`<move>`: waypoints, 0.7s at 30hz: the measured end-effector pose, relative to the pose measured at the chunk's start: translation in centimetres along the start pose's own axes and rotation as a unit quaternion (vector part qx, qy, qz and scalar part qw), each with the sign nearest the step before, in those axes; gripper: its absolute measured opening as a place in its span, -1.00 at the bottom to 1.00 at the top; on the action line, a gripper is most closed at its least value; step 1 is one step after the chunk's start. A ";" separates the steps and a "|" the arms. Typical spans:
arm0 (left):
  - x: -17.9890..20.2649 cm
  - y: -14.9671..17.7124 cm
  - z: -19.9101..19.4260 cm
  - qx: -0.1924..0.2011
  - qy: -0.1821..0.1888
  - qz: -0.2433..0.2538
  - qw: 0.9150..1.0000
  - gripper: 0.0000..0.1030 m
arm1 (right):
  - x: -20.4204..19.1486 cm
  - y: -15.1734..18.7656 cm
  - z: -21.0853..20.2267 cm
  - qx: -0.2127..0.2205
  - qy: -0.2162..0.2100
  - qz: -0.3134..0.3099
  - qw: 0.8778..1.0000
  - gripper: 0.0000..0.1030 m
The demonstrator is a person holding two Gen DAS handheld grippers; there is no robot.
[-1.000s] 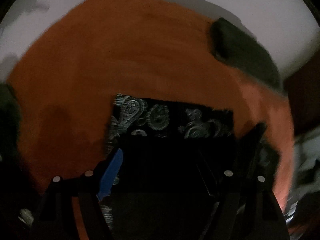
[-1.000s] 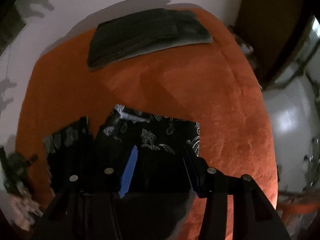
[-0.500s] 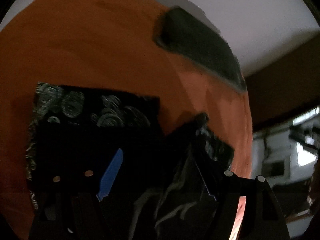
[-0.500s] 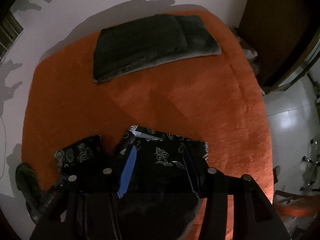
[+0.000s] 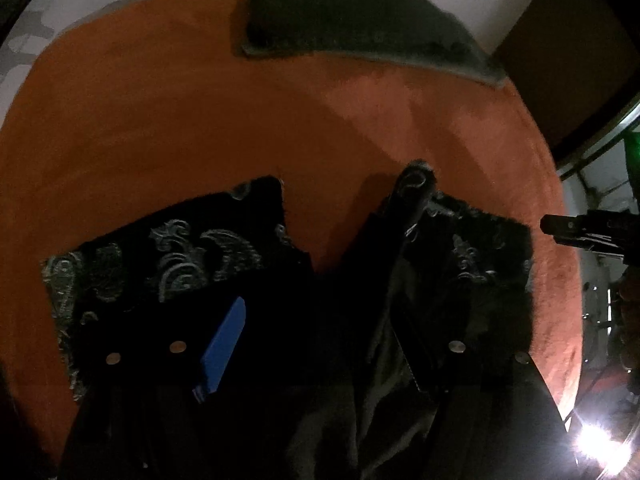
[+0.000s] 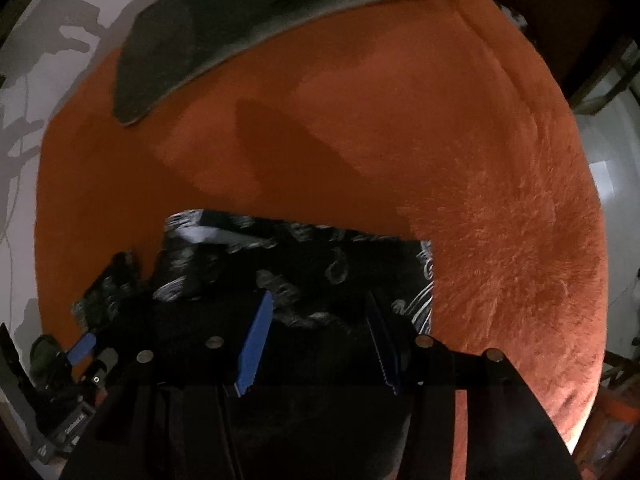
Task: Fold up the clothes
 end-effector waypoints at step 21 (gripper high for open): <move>4.2 -7.1 4.6 0.042 0.045 0.154 0.986 0.47 | 8.5 -1.2 1.2 0.091 -0.073 0.014 0.993 -0.85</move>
Point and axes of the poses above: each gripper's, at about its wrist camera, not at the fingertips, and z roughly the way its jaws point, x to its right, y to its underside, the point moved 4 cm from there along z, roughly the way its jaws point, and after that the axes turned 7 degrees about z, right-handed, at the moved point
